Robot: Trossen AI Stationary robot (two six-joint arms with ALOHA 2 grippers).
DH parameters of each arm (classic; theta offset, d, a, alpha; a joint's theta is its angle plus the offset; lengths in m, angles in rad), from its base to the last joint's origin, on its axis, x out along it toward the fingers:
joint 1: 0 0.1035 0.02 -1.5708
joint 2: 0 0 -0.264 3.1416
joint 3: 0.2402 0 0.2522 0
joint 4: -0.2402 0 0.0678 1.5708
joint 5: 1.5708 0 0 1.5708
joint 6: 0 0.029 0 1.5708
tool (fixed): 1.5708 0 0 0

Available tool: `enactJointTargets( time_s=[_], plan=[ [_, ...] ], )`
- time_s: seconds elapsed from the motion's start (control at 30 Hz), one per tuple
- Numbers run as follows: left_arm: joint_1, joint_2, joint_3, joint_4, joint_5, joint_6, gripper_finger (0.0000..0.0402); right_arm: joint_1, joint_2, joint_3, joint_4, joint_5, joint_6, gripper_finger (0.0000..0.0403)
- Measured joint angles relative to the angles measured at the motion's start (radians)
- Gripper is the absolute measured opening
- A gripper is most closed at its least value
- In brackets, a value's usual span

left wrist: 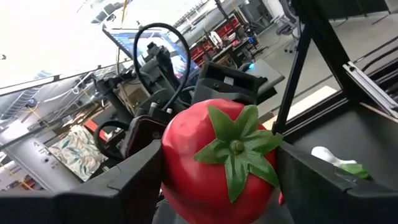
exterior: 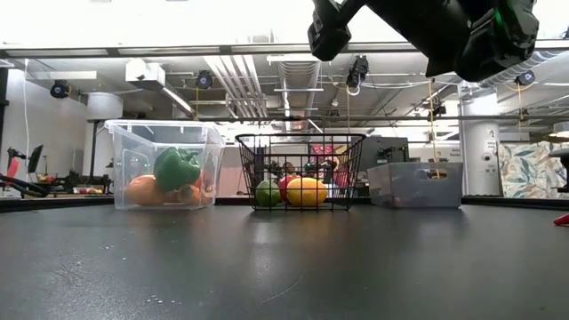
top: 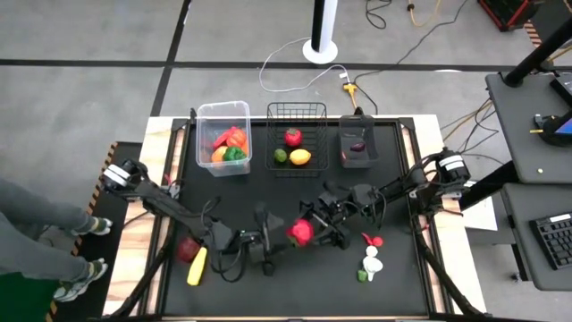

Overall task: Sort produce into baskets
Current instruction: Put the tomato into the wire basket

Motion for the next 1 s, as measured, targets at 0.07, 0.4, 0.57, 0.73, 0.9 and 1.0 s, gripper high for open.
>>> enactJointTargets(
  time_s=[0.07, 0.4, 0.57, 0.73, 0.9, 1.0],
  plan=[
    [-0.002, -0.019, 0.0, -0.015, -0.005, -0.007, 0.026, -0.001, -0.002, 0.0, -0.005, -0.005, 0.002, 0.0359],
    [0.009, -0.141, 0.0, -0.211, -0.057, -0.101, 0.0259, -0.023, -0.039, 0.0, -0.066, 0.022, -0.007, 0.0359],
    [0.045, -0.204, 0.0, -0.337, -0.073, -0.111, 0.0259, -0.026, -0.073, 0.0, -0.211, 0.104, -0.015, 0.0359],
    [0.104, -0.26, 0.0, -0.462, -0.067, -0.139, 0.0259, -0.026, -0.128, 0.0, -0.373, 0.178, -0.037, 0.0359],
    [0.178, -0.297, 0.0, -0.554, -0.038, -0.175, 0.0259, -0.026, -0.195, 0.001, -0.559, 0.271, -0.063, 0.0359],
    [0.227, -0.311, 0.0, -0.587, 0.006, -0.207, 0.0259, -0.026, -0.239, 0.006, -0.705, 0.336, -0.068, 0.0359]
  ],
)
